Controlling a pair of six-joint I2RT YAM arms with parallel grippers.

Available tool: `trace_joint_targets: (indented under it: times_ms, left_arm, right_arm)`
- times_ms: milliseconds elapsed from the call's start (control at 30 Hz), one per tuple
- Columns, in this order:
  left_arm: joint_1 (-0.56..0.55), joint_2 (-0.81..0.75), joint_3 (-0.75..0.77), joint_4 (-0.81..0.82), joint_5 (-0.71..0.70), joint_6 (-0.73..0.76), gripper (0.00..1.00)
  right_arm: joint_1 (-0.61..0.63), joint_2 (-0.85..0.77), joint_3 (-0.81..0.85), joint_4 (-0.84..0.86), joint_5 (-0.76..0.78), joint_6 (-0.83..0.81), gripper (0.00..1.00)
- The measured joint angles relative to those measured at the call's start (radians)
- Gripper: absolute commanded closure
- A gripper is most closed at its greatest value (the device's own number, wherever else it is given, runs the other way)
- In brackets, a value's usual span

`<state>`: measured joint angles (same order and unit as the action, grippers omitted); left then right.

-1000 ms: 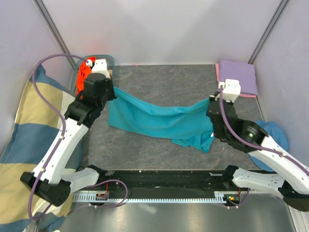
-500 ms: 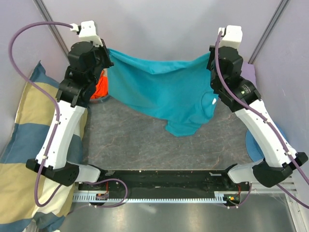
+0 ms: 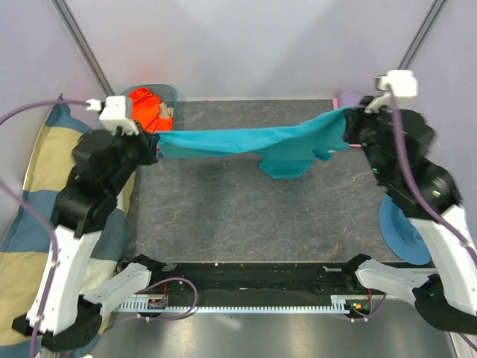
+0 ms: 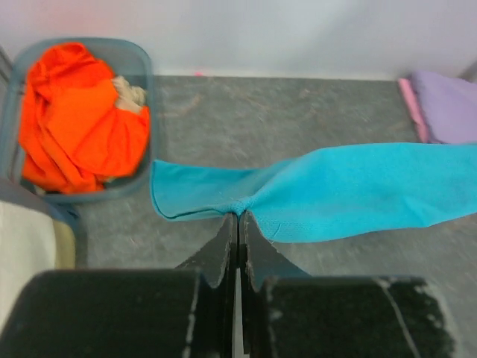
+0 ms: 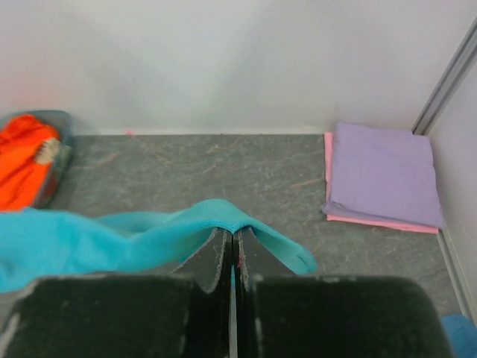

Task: Fold and stack the t-shirts
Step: Flatten out the tshirt

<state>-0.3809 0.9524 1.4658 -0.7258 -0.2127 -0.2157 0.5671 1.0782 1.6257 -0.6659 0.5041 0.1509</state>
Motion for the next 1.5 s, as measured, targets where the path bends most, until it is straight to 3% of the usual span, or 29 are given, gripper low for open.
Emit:
trace_joint_targets:
  times_ms: [100,200,333,400,533,700,833,967,1133,1500]
  left_arm:
    - [0.000,-0.116,0.029,-0.093,0.050,-0.045,0.98]
    - [-0.001,-0.164,0.194,-0.183,0.070,-0.084,0.98]
    - [-0.001,-0.166,0.405,-0.169,0.094,-0.128,0.98]
    - [-0.001,-0.174,0.393,-0.108,0.096,-0.146,0.98]
    - [-0.001,-0.166,0.146,0.015,0.056,-0.170,0.98]
    - [-0.001,0.064,-0.181,0.202,0.006,-0.204,0.98]
    - [0.000,0.406,-0.284,0.349,-0.048,-0.211,0.98]
    - [0.005,0.711,-0.248,0.451,-0.089,-0.211,0.98]
    - [0.014,0.983,-0.086,0.515,-0.132,-0.210,0.98]
    - [0.090,1.110,0.071,0.602,-0.165,-0.192,0.98]
  right_arm:
    - [0.000,-0.066,0.125,-0.085,-0.039,0.018,1.00]
    - [0.000,-0.087,0.308,-0.127,-0.059,0.034,1.00]
    - [0.001,-0.122,0.459,-0.116,-0.079,0.056,1.00]
    - [0.001,-0.150,0.407,-0.071,-0.074,0.069,1.00]
    - [0.000,-0.175,0.126,0.045,0.007,0.089,1.00]
    - [-0.016,0.009,-0.249,0.199,0.077,0.110,1.00]
    - [-0.115,0.277,-0.401,0.335,0.032,0.132,1.00]
    - [-0.202,0.492,-0.447,0.451,0.000,0.145,1.00]
    - [-0.260,0.668,-0.405,0.546,-0.022,0.146,1.00]
    - [-0.375,0.845,-0.236,0.624,-0.065,0.142,1.00]
